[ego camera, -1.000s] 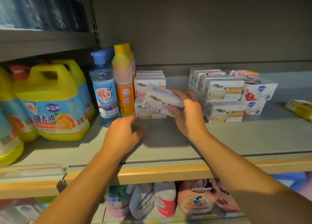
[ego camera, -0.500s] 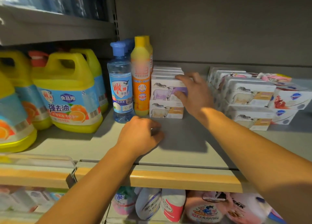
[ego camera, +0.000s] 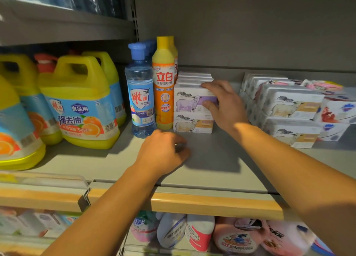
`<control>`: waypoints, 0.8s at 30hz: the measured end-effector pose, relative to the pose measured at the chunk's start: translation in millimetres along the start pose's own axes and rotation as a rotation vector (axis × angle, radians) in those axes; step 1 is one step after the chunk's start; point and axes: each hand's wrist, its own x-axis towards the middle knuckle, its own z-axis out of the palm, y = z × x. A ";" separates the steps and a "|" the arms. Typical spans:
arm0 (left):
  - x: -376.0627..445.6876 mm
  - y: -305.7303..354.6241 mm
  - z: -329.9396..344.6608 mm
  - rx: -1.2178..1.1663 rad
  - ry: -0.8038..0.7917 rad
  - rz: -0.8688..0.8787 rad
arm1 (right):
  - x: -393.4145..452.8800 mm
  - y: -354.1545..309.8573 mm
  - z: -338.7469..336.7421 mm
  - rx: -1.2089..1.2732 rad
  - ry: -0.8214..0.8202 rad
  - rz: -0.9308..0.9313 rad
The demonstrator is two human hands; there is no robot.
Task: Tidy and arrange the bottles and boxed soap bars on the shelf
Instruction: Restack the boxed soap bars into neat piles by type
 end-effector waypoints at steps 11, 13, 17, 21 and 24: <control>-3.4 3.5 -2.3 0.001 0.007 0.014 | -13.2 7.3 -9.5 -0.014 -0.076 0.053; -4.5 4.9 -2.6 -0.001 0.006 0.028 | -31.3 9.7 -17.9 0.010 -0.042 0.085; -6.6 9.6 -3.2 0.002 0.009 0.042 | -80.2 23.9 -46.4 -0.065 -0.001 0.181; -3.2 26.5 1.2 -0.051 -0.030 0.050 | -115.9 46.0 -82.3 -0.125 0.059 0.251; 9.6 48.5 9.2 -0.088 -0.121 0.052 | -125.1 63.8 -104.7 -0.146 0.164 0.288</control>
